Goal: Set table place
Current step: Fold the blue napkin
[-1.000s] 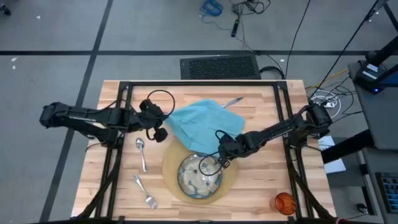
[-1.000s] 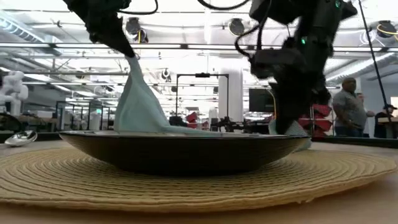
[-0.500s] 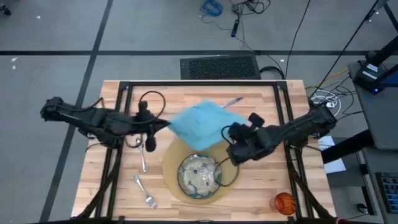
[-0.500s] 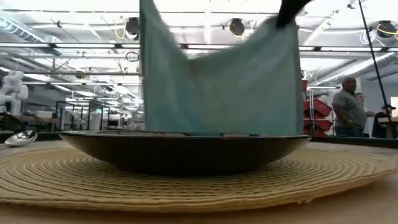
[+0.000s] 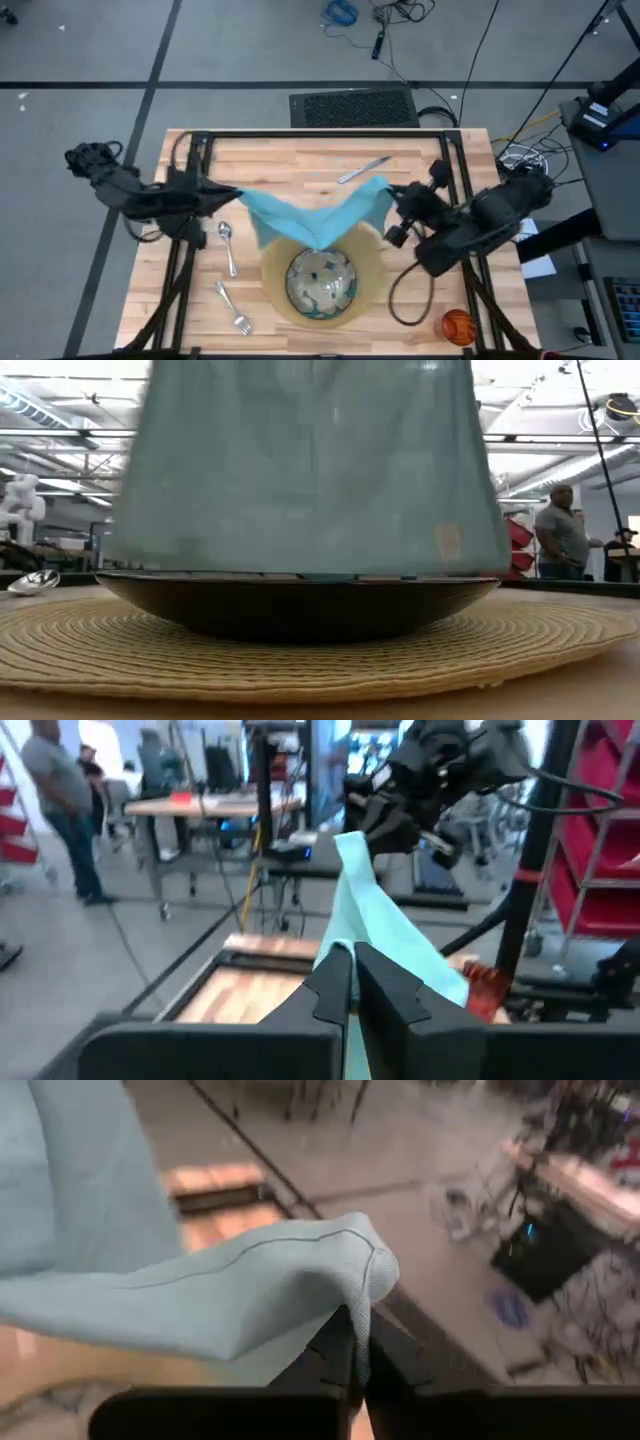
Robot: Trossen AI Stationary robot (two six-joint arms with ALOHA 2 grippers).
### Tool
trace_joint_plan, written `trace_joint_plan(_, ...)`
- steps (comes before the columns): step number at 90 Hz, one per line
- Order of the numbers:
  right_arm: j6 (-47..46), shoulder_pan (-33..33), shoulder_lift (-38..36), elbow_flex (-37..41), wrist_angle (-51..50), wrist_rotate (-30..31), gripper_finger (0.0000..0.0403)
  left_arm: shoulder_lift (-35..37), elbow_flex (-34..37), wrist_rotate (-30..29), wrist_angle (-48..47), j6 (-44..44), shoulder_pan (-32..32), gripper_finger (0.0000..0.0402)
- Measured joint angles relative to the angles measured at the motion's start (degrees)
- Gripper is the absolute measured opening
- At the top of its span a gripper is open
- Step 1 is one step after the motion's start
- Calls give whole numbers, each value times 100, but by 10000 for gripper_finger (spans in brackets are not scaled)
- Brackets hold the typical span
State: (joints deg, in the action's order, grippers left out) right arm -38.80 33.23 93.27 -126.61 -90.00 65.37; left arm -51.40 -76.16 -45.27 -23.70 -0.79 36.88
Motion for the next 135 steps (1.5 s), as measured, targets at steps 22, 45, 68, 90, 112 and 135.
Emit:
trace_joint_plan(22,547,-455,-27,-577,-6,-445,0,11,-409,-917,-1092,234,232,0)
trace_joint_plan(45,563,-1362,-32,238,-4,-1226,0,-138,-69,-1549,-2504,1298,183,0)
trace_joint_plan(68,497,-2392,-399,1615,-4,-1630,0,-138,437,-1685,-3016,1809,-277,0)
trace_joint_plan(90,441,-3150,-965,2997,335,-1864,0,-133,1027,-1668,-3126,1995,-1002,0)
trace_joint_plan(112,1263,-3676,-1224,4144,1859,-2681,0,-136,1806,-885,-2082,1554,-1746,0)
trace_joint_plan(135,1700,-4167,-1220,4877,2432,-2970,0,-140,2597,-148,-1536,1352,-2662,0)
